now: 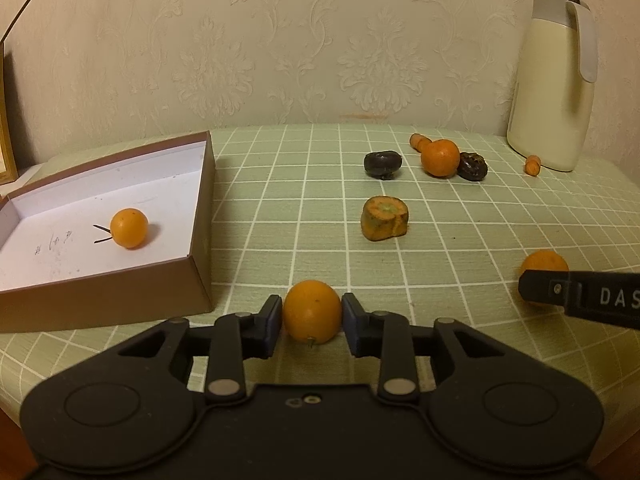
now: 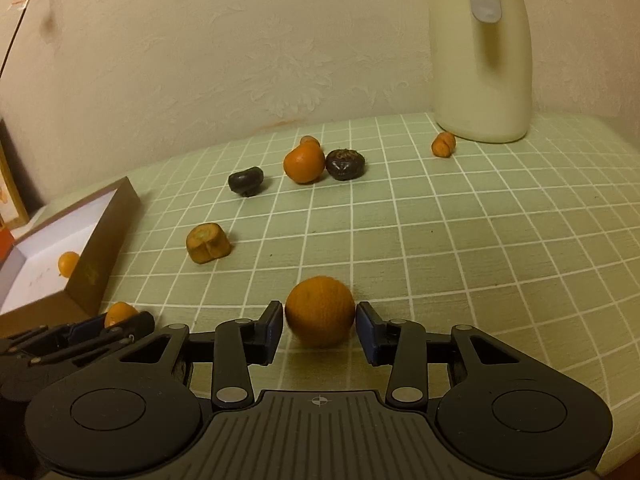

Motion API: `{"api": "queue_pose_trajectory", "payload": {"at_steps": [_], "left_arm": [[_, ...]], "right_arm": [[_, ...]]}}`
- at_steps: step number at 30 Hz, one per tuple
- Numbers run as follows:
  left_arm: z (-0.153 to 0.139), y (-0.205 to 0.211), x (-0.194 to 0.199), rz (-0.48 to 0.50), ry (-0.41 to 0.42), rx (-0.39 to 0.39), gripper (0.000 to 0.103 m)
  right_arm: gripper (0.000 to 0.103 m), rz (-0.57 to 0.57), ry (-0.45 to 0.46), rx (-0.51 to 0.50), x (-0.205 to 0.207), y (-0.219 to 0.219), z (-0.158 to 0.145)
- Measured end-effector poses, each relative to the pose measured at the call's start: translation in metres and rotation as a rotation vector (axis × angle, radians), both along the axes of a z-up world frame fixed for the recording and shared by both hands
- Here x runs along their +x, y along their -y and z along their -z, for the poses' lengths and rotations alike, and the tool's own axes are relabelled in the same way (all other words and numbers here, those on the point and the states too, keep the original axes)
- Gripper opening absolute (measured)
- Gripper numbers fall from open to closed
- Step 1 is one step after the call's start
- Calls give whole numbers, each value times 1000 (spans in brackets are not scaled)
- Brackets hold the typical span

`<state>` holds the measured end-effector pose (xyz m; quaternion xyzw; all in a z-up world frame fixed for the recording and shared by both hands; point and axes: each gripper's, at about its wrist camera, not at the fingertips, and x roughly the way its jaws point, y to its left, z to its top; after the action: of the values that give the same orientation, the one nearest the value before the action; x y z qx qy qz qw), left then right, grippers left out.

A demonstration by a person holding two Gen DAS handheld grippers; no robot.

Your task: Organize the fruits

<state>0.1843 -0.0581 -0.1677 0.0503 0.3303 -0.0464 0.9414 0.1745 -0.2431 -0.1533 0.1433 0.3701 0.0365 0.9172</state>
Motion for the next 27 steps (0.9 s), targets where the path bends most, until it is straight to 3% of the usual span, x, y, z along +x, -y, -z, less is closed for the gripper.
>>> {"api": "queue_pose_trajectory", "payload": {"at_steps": [3, 6, 8, 10, 20, 27], "left_arm": [[0, 0, 0, 0, 2, 6, 25], [0, 1, 0, -2, 3, 4, 25], [0, 0, 1, -2, 1, -2, 24], [0, -1, 0, 2, 1, -12, 21], [-7, -5, -4, 0, 14, -46, 19], [-35, -26, -18, -15, 60, -75, 19]], "right_arm": [[43, 4, 8, 10, 2, 1, -1], [53, 10, 14, 25, 7, 1, -1], [53, 4, 9, 20, 11, -1, 0], [39, 5, 1, -27, 12, -6, 1], [39, -26, 19, -44, -2, -13, -6], [39, -114, 89, -26, -17, -38, -34]]}}
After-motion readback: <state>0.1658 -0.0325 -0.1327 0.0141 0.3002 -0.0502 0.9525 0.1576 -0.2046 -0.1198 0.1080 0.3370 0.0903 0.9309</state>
